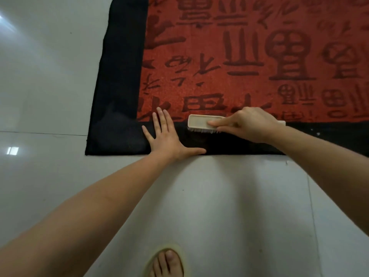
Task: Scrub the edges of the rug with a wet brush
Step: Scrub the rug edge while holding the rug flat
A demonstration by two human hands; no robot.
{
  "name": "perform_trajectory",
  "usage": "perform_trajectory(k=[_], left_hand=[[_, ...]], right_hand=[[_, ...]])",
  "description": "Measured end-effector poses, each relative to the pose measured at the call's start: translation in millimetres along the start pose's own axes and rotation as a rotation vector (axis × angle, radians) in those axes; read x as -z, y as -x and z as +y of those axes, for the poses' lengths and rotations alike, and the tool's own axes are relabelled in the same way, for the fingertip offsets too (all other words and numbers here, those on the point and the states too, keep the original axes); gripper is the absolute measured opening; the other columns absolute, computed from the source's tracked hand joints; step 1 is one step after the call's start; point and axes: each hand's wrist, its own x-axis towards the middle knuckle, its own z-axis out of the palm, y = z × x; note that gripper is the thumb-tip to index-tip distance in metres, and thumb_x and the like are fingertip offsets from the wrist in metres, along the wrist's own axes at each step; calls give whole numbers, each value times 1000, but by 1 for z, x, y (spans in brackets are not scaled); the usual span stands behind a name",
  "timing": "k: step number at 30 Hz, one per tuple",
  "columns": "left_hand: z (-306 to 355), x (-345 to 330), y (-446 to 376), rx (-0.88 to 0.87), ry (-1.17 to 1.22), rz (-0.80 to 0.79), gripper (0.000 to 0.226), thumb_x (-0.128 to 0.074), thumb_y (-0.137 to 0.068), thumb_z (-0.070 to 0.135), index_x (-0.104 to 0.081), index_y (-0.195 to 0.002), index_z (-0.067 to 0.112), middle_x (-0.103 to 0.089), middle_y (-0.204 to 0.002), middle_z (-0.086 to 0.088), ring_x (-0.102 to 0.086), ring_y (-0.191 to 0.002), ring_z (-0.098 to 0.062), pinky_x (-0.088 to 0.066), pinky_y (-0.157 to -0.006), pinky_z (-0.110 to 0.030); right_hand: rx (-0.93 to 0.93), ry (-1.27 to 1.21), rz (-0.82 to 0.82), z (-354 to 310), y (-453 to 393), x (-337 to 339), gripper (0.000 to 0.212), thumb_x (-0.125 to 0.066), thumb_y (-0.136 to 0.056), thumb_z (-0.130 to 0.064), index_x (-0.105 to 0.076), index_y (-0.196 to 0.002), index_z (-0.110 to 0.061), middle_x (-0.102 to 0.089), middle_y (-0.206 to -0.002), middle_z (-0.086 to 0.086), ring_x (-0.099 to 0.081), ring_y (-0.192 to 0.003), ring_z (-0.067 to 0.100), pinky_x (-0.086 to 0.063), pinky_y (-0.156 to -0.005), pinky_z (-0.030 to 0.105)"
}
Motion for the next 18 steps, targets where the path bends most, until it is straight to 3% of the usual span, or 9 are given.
perform_trajectory(k=[5,9,11,15,18], left_hand=[[-3,-2,5,64,92,42,165,-56,-40,97,36,-145,9,45,-150,-9,39,-140,-22,16,-116,-55],[-1,-3,11,120,126,62,166,-56,-39,97,35,-145,8,43,-151,-11,37,-141,-23,17,-116,-54],[3,3,10,149,129,-4,167,-60,-40,95,38,-143,8,45,-149,-11,39,-140,-24,16,-115,-57],[5,7,10,184,145,-29,168,-62,-38,94,37,-144,10,45,-150,-7,38,-141,-21,13,-115,-60],[0,-2,15,164,166,65,165,-57,-38,97,34,-146,10,41,-153,-6,35,-142,-19,16,-116,-56]], right_hand=[[125,16,-18,-29,-21,-27,40,-35,-100,-49,-32,-138,-60,-68,-95,14,-65,-89,33,-41,-71,36],[196,87,-100,23,17,-8,44,-23,-94,-54,-17,-135,-70,-60,-75,12,-64,-72,31,-36,-61,30],[177,78,-99,25,22,-2,44,-22,-92,-56,-19,-134,-69,-62,-79,13,-64,-75,33,-39,-63,32],[204,80,-52,-30,-32,-22,41,-27,-95,-59,-31,-135,-64,-67,-107,16,-64,-96,35,-47,-78,36],[264,99,-29,-3,-21,-21,45,-26,-92,-59,-30,-135,-65,-67,-93,16,-66,-86,35,-46,-71,34]])
